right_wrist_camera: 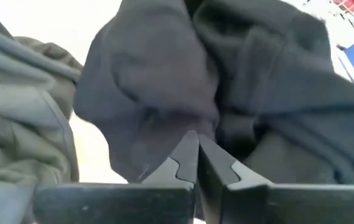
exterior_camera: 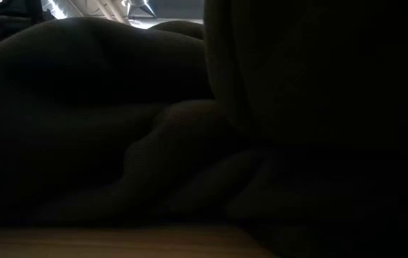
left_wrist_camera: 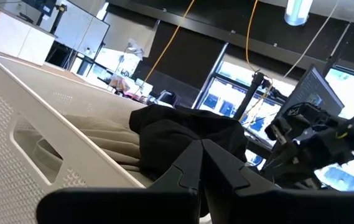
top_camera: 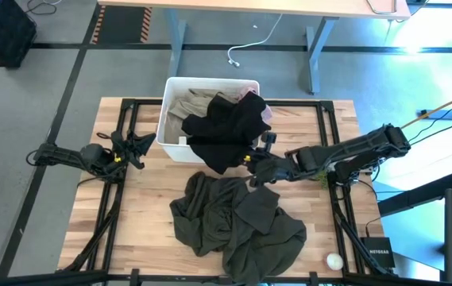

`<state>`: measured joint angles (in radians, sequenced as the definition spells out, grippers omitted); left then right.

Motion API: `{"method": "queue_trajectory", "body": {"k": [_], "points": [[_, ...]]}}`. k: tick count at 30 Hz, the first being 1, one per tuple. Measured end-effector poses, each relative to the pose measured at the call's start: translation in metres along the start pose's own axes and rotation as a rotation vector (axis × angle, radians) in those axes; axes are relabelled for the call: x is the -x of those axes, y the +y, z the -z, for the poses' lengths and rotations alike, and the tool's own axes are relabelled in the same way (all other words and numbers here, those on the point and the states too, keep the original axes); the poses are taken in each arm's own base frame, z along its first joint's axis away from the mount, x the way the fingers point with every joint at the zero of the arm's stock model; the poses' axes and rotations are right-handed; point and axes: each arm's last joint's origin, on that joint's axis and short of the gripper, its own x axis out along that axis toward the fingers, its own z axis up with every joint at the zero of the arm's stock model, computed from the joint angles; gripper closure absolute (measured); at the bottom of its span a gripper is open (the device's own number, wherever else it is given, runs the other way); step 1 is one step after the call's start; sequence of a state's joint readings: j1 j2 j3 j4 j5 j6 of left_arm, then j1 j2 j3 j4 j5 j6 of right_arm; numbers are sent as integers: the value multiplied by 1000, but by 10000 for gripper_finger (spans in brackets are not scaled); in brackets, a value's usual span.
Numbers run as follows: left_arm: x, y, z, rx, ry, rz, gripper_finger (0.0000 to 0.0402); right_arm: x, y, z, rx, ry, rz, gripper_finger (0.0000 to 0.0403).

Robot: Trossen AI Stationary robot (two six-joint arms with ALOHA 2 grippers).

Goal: Sort clothes
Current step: Put the black shirt into the white bin

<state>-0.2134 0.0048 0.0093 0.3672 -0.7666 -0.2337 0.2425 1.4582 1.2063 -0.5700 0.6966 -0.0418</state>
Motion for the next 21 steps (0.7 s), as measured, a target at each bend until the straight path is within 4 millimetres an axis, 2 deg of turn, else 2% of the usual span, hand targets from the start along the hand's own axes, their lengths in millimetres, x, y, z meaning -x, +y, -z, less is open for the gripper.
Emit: {"method": "queue_trajectory", "body": {"k": [5, 10, 15, 21], "points": [[0, 0, 0, 0, 0, 0, 398, 12, -11, -22, -43, -76, 0, 387], [0, 0, 0, 2, 0, 0, 398, 12, -9, -28, -56, -136, -65, 362], [0, 0, 0, 1, 0, 0, 398, -4, 4, -25, 18, -91, -84, 301], [0, 0, 1, -2, 7, -2, 398, -26, 19, -18, 221, 2, 19, 217]]}}
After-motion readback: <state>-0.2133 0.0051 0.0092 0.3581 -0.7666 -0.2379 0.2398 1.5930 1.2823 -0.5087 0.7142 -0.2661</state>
